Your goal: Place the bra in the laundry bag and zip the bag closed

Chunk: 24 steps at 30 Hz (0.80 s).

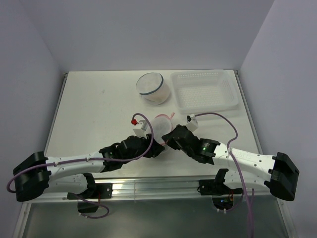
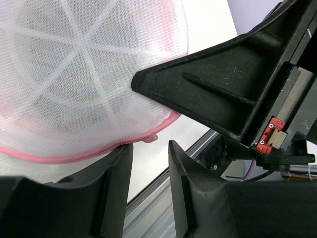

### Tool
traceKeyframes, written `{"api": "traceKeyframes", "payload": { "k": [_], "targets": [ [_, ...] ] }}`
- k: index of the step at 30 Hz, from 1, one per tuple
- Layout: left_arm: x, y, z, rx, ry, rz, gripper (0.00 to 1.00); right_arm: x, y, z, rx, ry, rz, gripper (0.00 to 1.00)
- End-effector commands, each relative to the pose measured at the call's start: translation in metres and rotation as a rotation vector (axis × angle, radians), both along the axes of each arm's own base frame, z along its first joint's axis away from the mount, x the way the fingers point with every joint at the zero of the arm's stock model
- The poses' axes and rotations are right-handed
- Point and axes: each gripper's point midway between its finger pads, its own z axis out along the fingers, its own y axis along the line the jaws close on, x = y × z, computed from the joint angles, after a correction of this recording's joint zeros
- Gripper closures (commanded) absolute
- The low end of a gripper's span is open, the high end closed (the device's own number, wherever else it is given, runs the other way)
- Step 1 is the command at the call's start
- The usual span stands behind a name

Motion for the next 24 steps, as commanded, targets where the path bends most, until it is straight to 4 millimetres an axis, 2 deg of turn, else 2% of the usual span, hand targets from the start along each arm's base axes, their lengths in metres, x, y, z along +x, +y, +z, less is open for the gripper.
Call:
{"api": "traceKeyframes", "payload": {
  "k": [1, 8, 15, 24],
  "targets": [
    [0.01, 0.0, 0.021, -0.039, -0.027, 0.036, 0.59, 0.004, 0.009, 0.021, 0.021, -0.038, 0.007, 1.0],
    [0.011, 0.003, 0.019, -0.02, -0.023, 0.049, 0.56, 0.004, 0.009, 0.018, 0.017, -0.034, 0.01, 1.0],
    [0.012, 0.001, 0.029, -0.055, -0.047, 0.038, 0.56, 0.002, 0.011, 0.017, 0.012, -0.033, 0.021, 1.0],
    [0.015, -0.002, 0.029, -0.052, -0.043, 0.029, 0.6, 0.002, 0.011, 0.018, 0.013, -0.037, 0.021, 1.0]
  ]
}}
